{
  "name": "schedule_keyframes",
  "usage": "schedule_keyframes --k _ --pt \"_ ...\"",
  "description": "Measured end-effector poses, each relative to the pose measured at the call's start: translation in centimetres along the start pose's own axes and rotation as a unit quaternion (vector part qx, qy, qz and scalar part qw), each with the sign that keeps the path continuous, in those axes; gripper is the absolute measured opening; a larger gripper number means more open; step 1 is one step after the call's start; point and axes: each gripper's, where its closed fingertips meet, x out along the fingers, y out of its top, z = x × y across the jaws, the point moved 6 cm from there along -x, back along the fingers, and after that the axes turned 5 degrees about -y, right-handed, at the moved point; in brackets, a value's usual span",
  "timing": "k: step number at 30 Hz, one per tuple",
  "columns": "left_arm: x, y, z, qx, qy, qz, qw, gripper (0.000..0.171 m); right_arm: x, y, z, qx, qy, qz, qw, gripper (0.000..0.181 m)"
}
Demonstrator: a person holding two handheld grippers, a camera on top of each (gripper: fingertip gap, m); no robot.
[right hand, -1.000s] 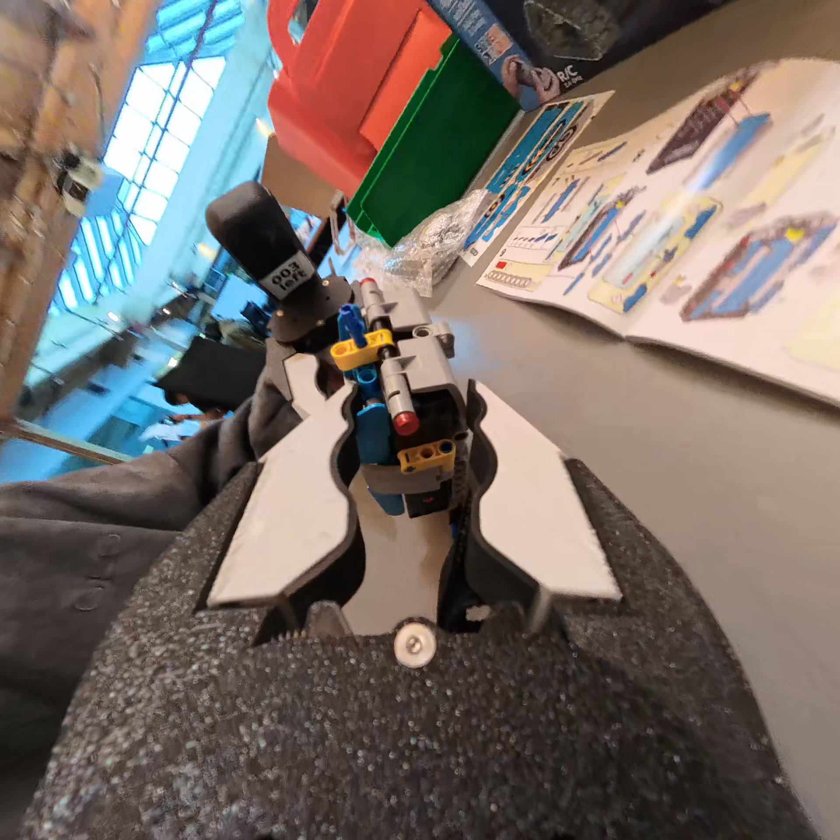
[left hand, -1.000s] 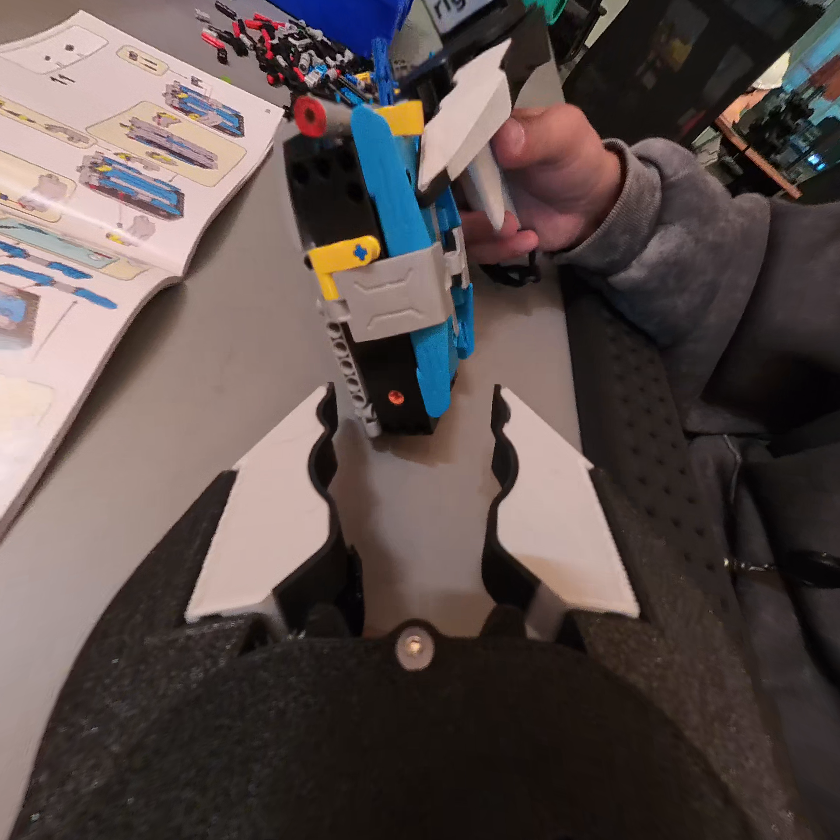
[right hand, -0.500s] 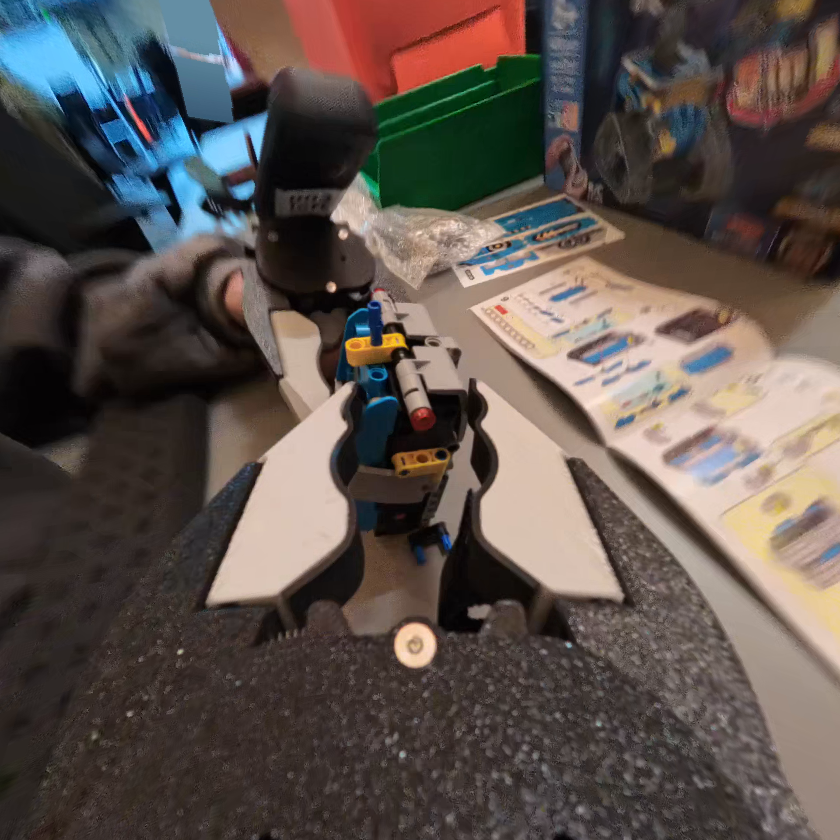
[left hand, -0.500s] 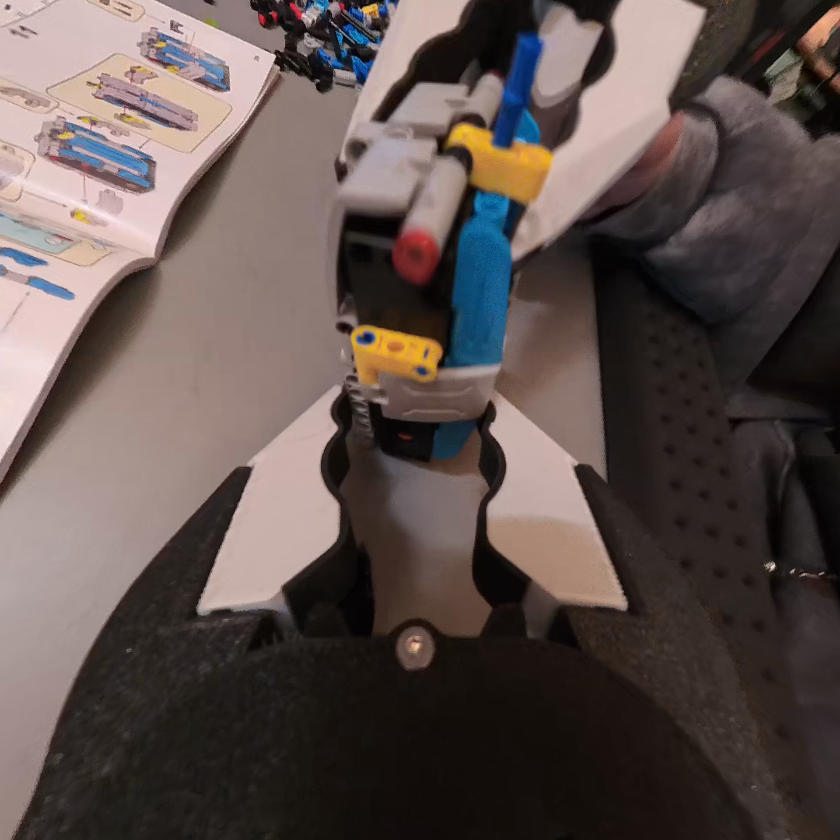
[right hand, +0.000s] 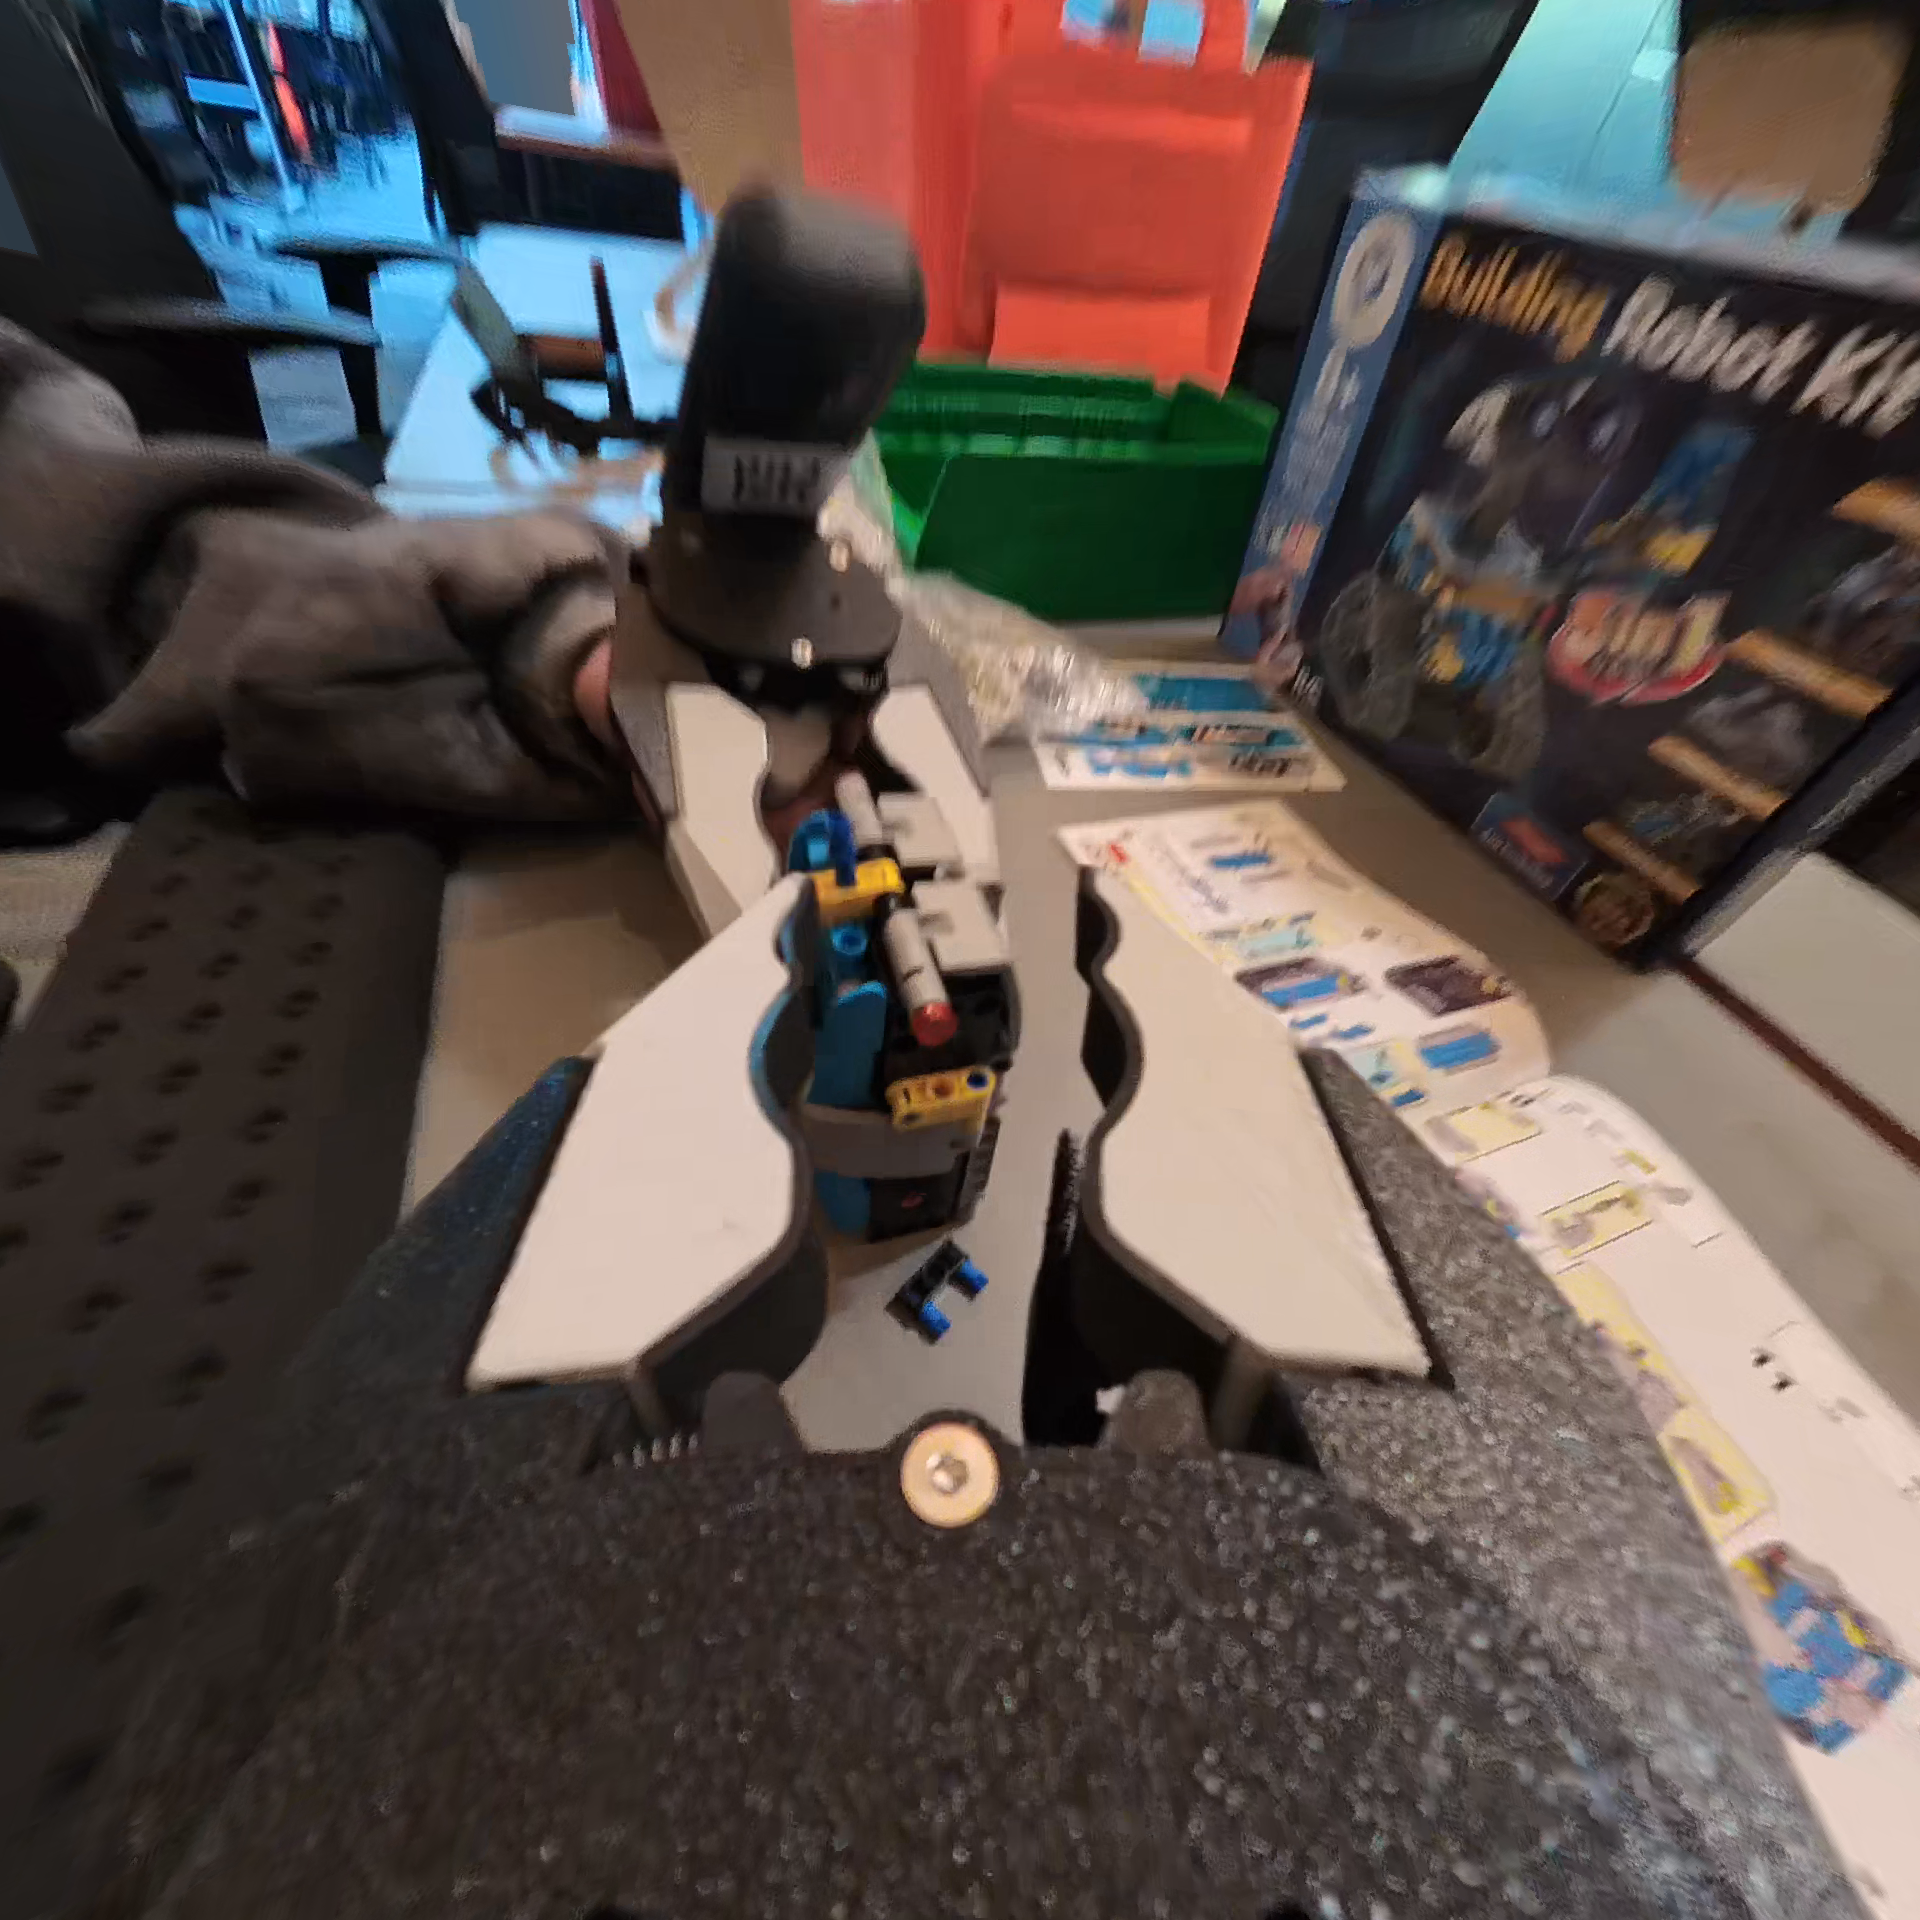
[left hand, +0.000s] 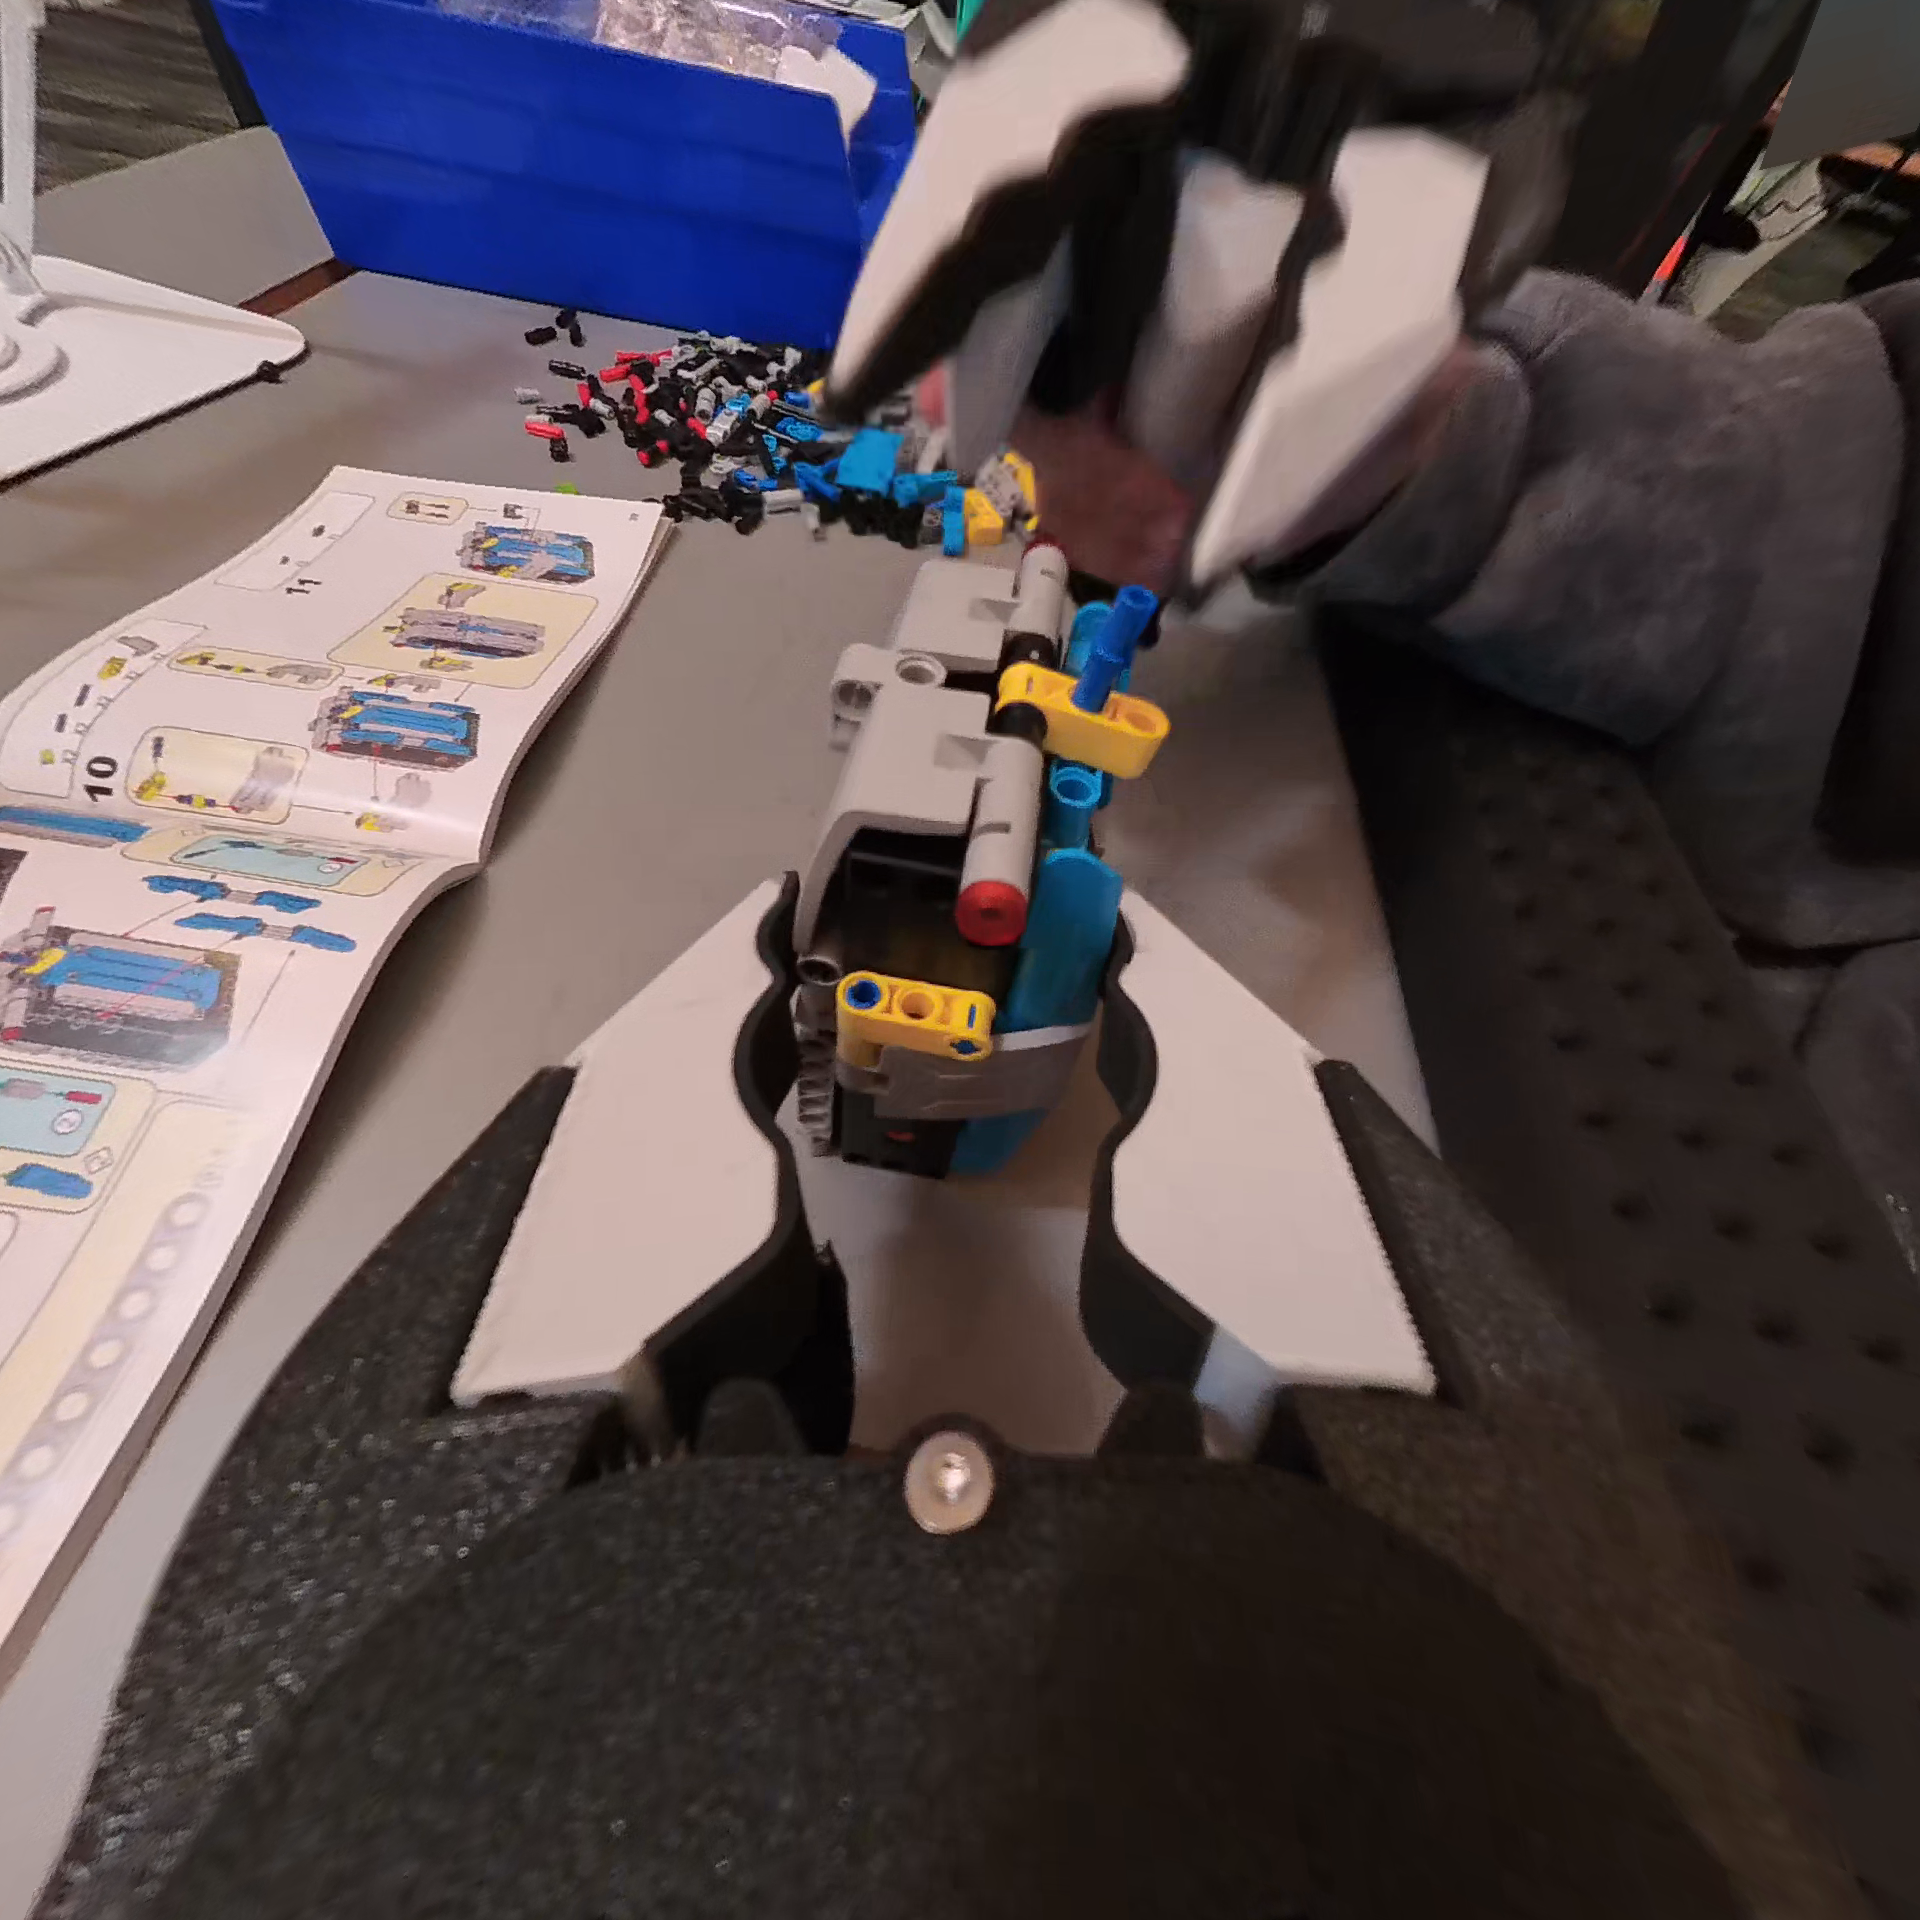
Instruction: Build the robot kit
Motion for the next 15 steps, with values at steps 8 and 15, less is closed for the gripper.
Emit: schedule_keyframes --k 8,15 --pt "0.1 0.0 0.1 0.008 0.009 0.001 1.0 0.055 1.0 0.9 -2.0 0.028 0.052 0.012 0.998 0.0" --pt "0.1 0.0 0.1 0.005 0.008 0.001 1.0 0.055 1.2 0.8 -1.8 0.03 0.049 0.015 0.998 0.0"
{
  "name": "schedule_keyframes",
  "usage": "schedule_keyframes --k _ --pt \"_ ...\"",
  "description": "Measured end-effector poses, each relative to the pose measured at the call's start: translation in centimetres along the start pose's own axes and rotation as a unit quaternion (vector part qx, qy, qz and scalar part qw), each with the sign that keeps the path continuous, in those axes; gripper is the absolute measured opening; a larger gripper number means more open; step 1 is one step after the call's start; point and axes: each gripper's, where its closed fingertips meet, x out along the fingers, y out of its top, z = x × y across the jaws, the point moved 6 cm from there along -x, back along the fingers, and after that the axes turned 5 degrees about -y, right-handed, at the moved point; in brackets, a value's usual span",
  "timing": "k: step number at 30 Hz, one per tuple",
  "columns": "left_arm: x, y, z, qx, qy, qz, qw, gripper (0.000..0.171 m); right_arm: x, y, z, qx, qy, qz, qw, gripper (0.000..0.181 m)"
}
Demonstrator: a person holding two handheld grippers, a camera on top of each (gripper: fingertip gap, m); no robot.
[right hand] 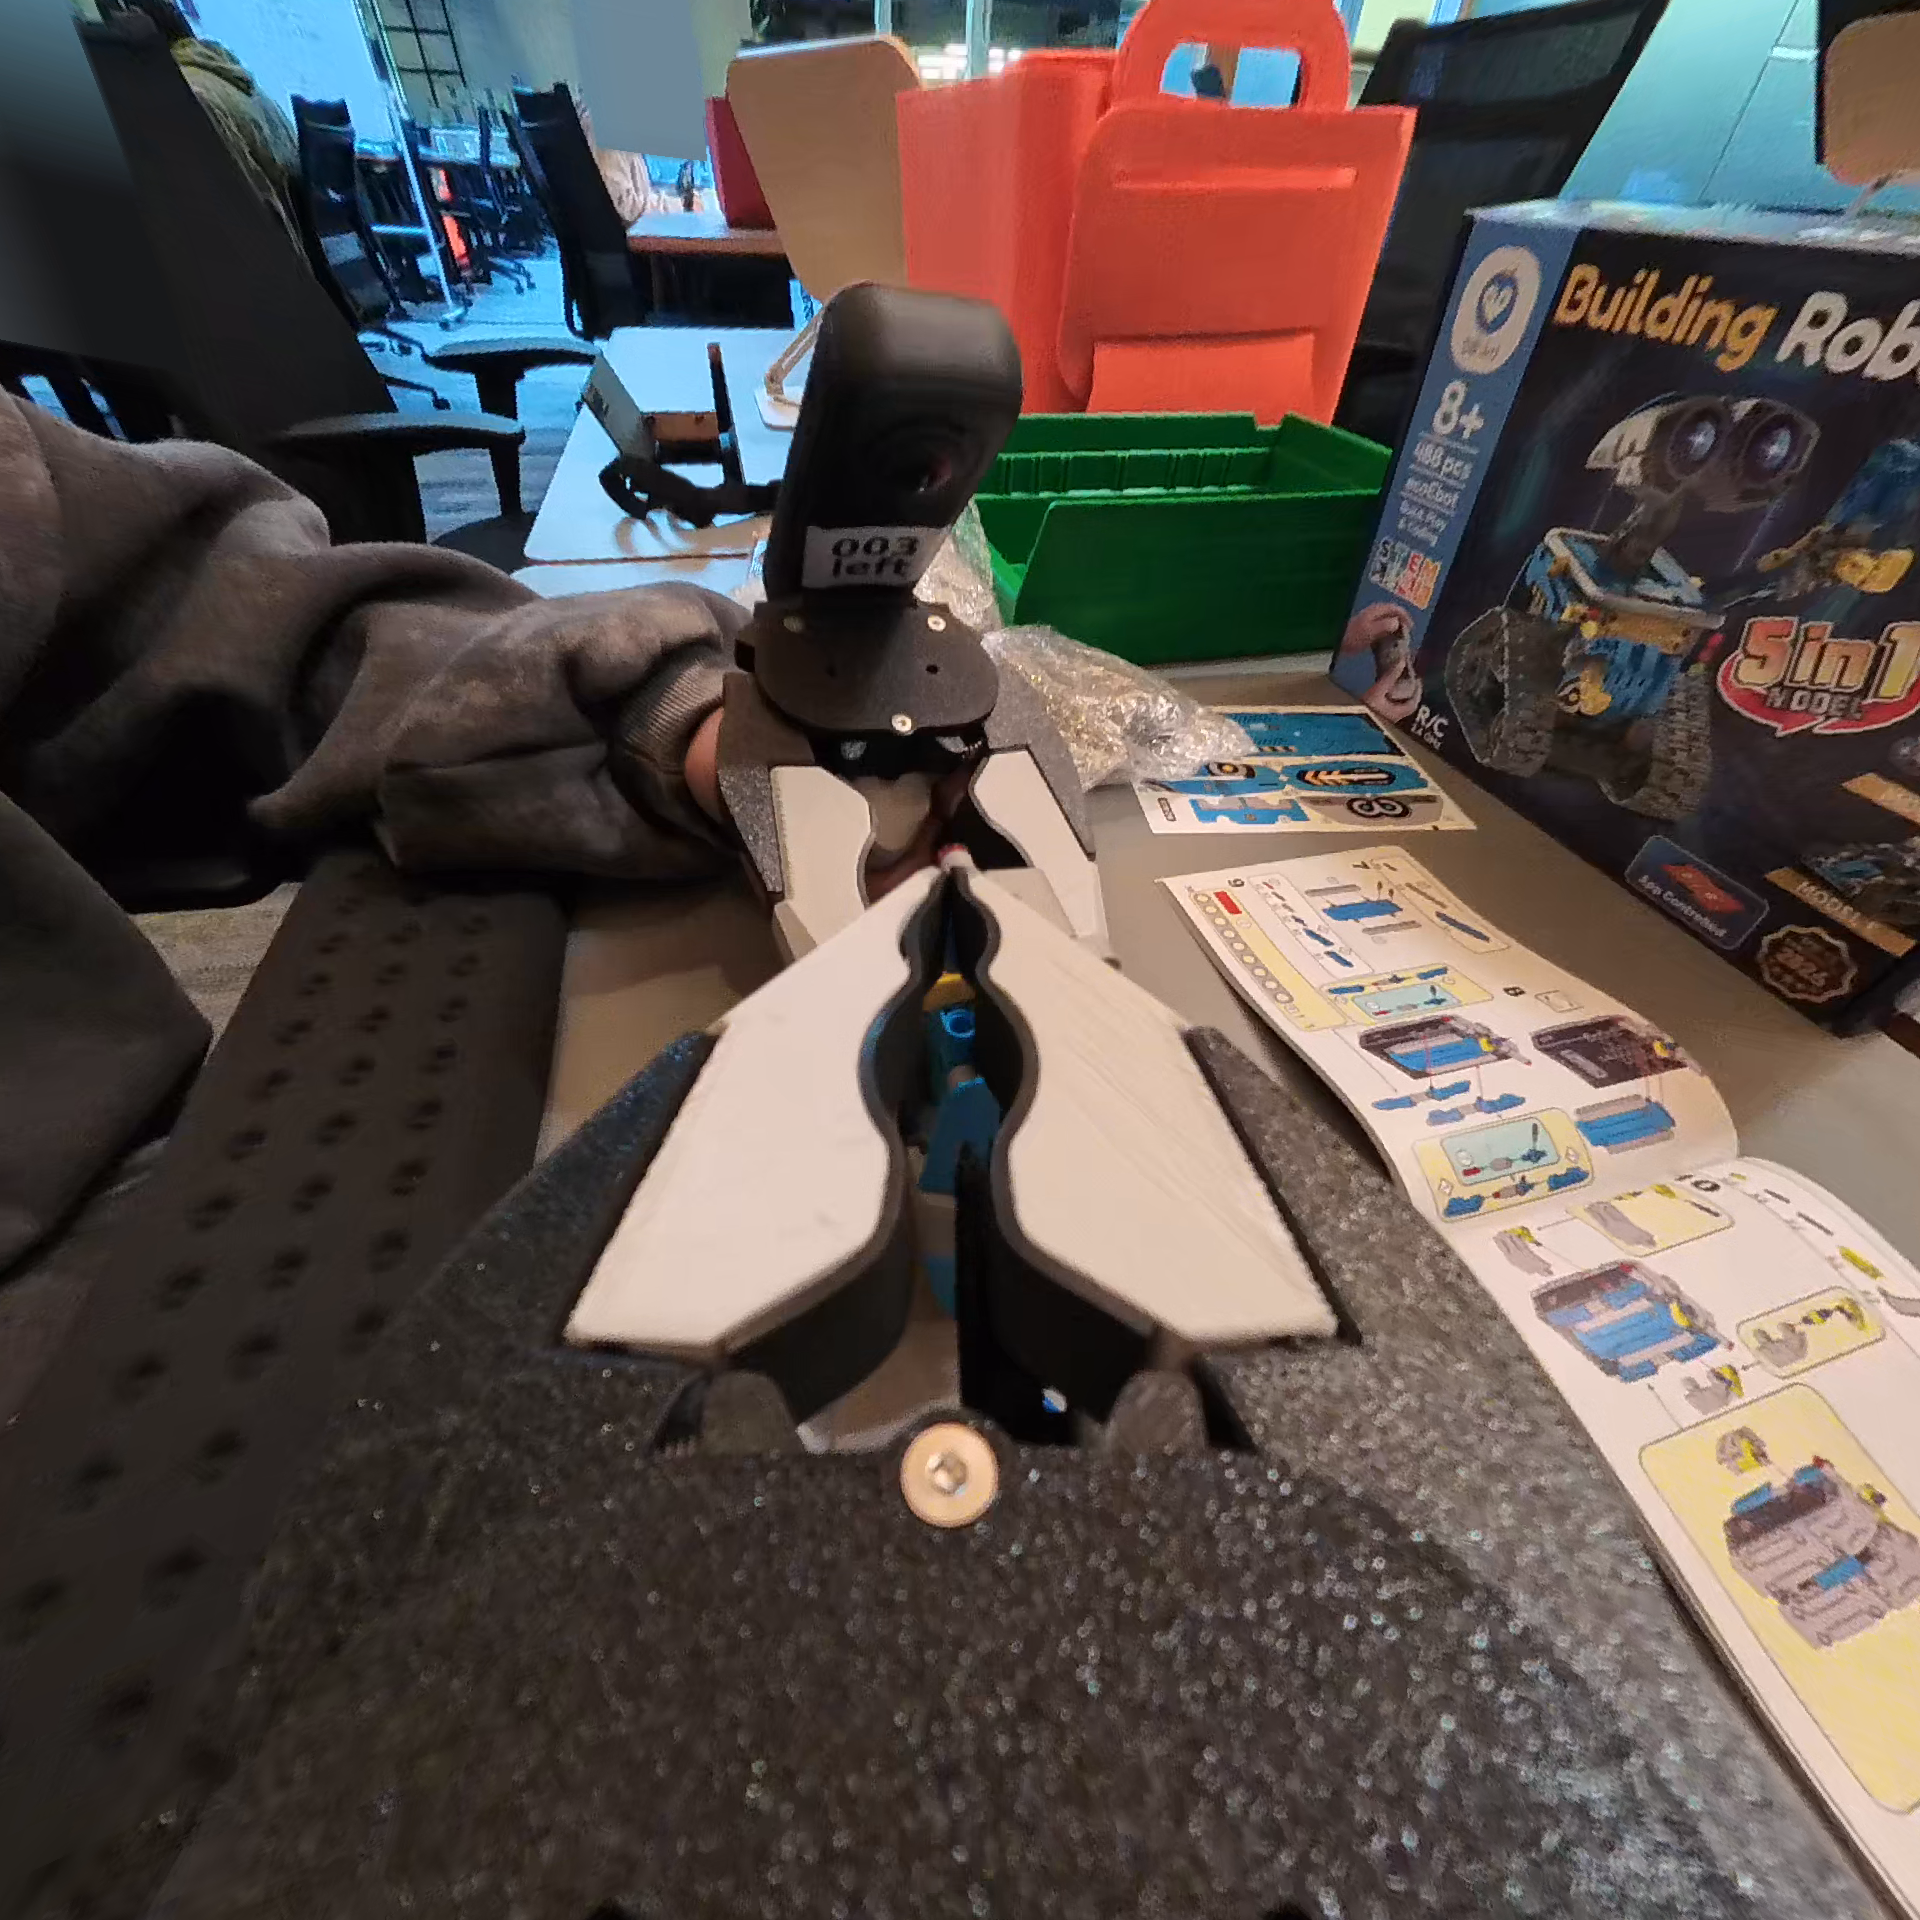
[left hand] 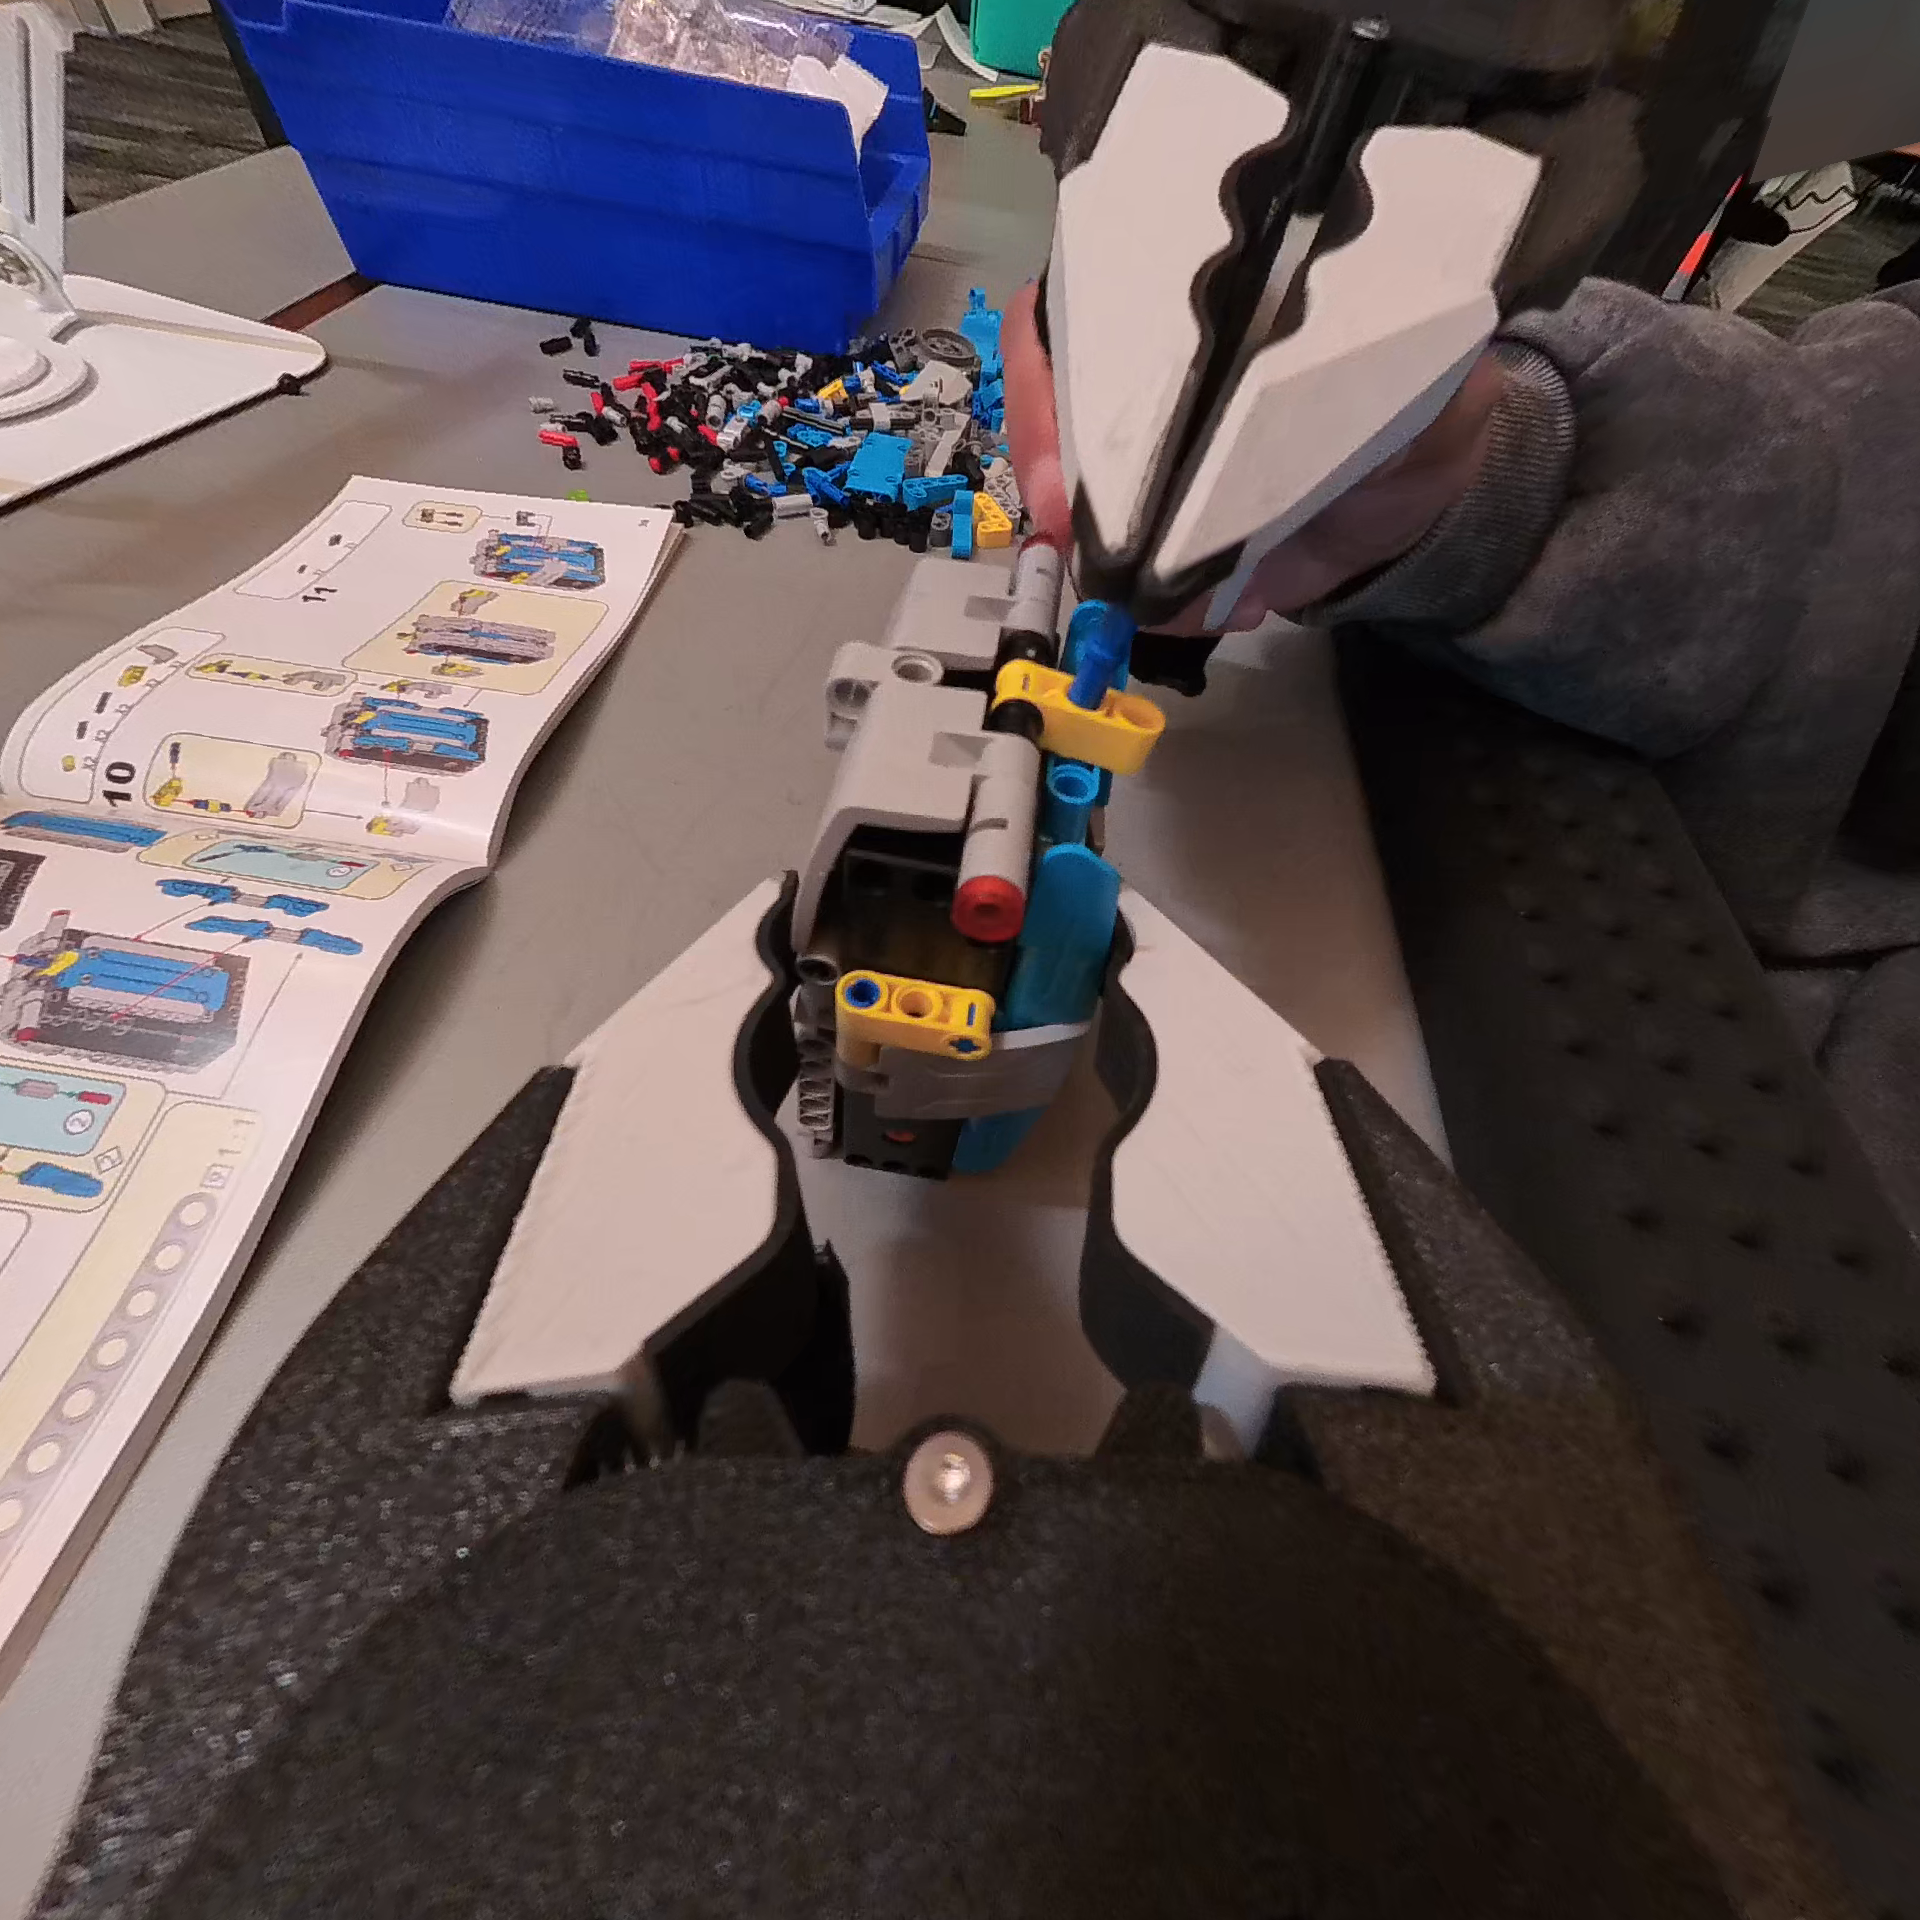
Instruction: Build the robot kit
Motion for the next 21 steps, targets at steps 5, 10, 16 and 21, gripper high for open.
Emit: schedule_keyframes --k 5,10,16,21 --pt "0.02 0.0 0.06 0.001 0.002 0.0 1.0 0.055 0.03 0.01 -0.03 -0.008 0.009 -0.016 1.0 0.0" --pt "0.02 0.0 0.08 0.001 0.002 0.0 1.0 0.055 0.05 -0.14 0.21 0.031 0.03 -0.016 0.999 0.0" --pt "0.01 0.0 0.06 -0.001 0.003 0.001 1.0 0.055 0.2 -0.3 0.54 0.092 0.049 -0.018 0.994 0.0" --pt "0.02 0.0 0.12 0.002 0.003 0.001 1.0 0.055 0.23 -0.41 0.47 0.106 0.059 -0.016 0.992 0.0"
